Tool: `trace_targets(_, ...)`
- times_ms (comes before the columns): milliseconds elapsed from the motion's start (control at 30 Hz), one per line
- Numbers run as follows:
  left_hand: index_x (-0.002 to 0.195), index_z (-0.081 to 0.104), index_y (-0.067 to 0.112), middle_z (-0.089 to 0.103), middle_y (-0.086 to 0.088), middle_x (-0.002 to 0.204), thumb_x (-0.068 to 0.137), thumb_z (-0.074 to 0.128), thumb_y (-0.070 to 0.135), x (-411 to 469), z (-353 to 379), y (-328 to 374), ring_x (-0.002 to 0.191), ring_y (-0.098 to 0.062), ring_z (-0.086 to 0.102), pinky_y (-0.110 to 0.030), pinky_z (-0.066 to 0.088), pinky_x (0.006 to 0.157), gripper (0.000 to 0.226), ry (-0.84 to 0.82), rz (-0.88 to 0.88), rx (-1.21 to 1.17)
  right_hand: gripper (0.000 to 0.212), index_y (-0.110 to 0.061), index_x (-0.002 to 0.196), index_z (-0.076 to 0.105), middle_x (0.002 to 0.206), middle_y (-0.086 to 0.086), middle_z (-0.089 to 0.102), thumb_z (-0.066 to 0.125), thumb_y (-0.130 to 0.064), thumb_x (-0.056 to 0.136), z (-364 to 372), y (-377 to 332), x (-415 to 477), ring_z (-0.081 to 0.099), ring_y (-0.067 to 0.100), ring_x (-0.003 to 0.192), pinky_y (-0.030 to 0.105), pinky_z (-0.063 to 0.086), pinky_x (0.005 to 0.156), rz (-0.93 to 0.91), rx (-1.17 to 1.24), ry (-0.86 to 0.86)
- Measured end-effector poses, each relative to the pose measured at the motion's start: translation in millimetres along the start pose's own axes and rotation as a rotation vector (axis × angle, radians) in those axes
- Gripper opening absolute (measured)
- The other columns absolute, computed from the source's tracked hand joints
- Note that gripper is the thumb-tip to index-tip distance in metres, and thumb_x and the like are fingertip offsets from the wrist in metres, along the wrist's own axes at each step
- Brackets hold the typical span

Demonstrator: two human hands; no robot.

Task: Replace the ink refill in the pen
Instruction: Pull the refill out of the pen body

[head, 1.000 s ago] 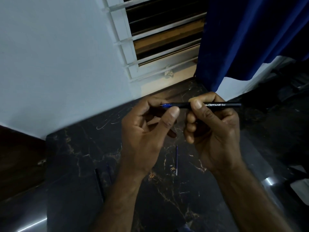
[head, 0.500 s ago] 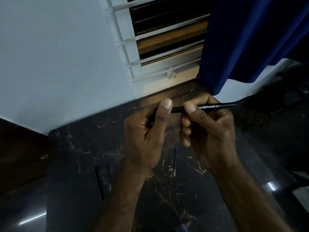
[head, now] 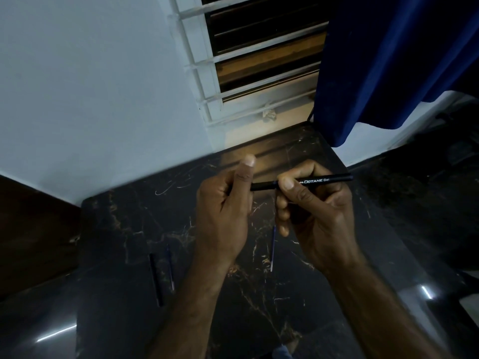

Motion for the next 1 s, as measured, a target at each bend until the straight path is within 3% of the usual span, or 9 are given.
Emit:
trace_targets(133,0.106,0.064,0.003,0.069,-0.019,0.085,0.105,0.062,0.027,-2.2,1.4,3.9,0.069,-0.034,0.069,-0.043,0.057,0.053,0.024,-0.107,0.004,-0.261,0.005,0.002,0.096,0.059,0.069,0.011,0.058,0.06,-0.002,0.096,0.8,-3.7,0.4,0.055,0.018,0.052,0.028,0.046,0.043,-0.016,0.015,0.025)
trace_targets(200,0.103,0.07,0.006,0.074,-0.013,0.091,0.099,0.071,0.014,-3.6,-2.2,11.7,0.078,-0.027,0.075,-0.037,0.061,0.059,0.009,-0.066,0.089,-0.25,0.005,0.001,0.095,0.06,0.068,0.01,0.058,0.06,-0.004,0.096,2.7,-7.9,1.6,0.055,0.017,0.052,0.027,0.045,0.043,-0.021,0.028,0.025)
trace_targets(300,0.09,0.072,0.008,0.075,-0.007,0.078,0.092,0.072,0.014,-5.6,-5.2,21.0,0.064,-0.015,0.074,-0.026,0.058,0.053,0.006,0.035,0.164,-0.203,0.006,0.0,0.093,0.061,0.067,0.009,0.058,0.062,-0.006,0.095,8.0,-13.3,2.4,0.055,0.016,0.052,0.027,0.045,0.042,-0.024,0.045,0.005)
trace_targets(433,0.069,0.058,-0.002,0.057,-0.01,0.052,0.103,0.061,0.026,-4.3,-6.3,23.8,0.041,-0.015,0.057,-0.024,0.046,0.044,0.044,0.147,0.146,-0.136,0.006,0.001,0.094,0.06,0.068,0.009,0.058,0.061,-0.005,0.095,16.6,-16.4,0.5,0.056,0.017,0.051,0.027,0.046,0.042,-0.034,0.032,-0.033)
trace_targets(600,0.117,0.057,-0.002,0.069,-0.014,0.08,0.101,0.061,0.016,-4.5,1.8,22.0,0.062,-0.032,0.069,-0.039,0.057,0.053,0.024,-0.065,0.11,-0.458,0.007,0.003,0.097,0.059,0.068,0.01,0.058,0.06,-0.004,0.096,19.4,-22.7,1.8,0.055,0.017,0.052,0.027,0.046,0.042,-0.079,0.035,-0.019)
trace_targets(700,0.103,0.066,0.001,0.071,-0.012,0.078,0.099,0.068,0.009,-6.6,0.2,21.7,0.062,-0.028,0.069,-0.036,0.056,0.053,0.009,-0.031,0.102,-0.395,0.005,0.004,0.099,0.059,0.067,0.011,0.057,0.058,0.0,0.096,17.0,-25.1,3.2,0.055,0.018,0.051,0.027,0.045,0.041,-0.09,0.024,0.01)
trace_targets(867,0.072,0.058,0.012,0.053,-0.001,0.057,0.1,0.064,0.027,-4.6,3.9,18.4,0.047,-0.025,0.052,-0.032,0.045,0.045,0.033,0.073,0.035,-0.281,0.009,0.002,0.101,0.058,0.069,0.009,0.058,0.06,-0.004,0.095,17.1,-22.3,0.9,0.056,0.017,0.052,0.026,0.046,0.042,-0.1,0.038,0.021)
trace_targets(933,0.081,0.061,0.009,0.058,-0.005,0.063,0.101,0.065,0.025,-5.7,7.6,17.6,0.052,-0.027,0.056,-0.035,0.049,0.048,0.026,0.042,0.046,-0.301,0.011,0.002,0.102,0.058,0.069,0.009,0.058,0.06,-0.006,0.095,16.0,-21.8,-0.6,0.056,0.016,0.053,0.026,0.046,0.043,-0.101,0.052,0.031)
trace_targets(1000,0.104,0.062,0.002,0.066,-0.014,0.079,0.099,0.069,0.018,-7.7,9.7,17.8,0.063,-0.029,0.065,-0.038,0.054,0.054,0.018,-0.016,0.052,-0.392,0.01,0.001,0.101,0.059,0.069,0.01,0.057,0.06,-0.007,0.095,14.9,-22.3,-1.6,0.056,0.016,0.054,0.026,0.046,0.043,-0.109,0.057,0.036)
Point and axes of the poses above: each hand's wrist, its own x-axis towards the middle knuckle, its own z-axis out of the palm, y = z × x, the point moved 6 cm from there along x, towards the middle knuckle
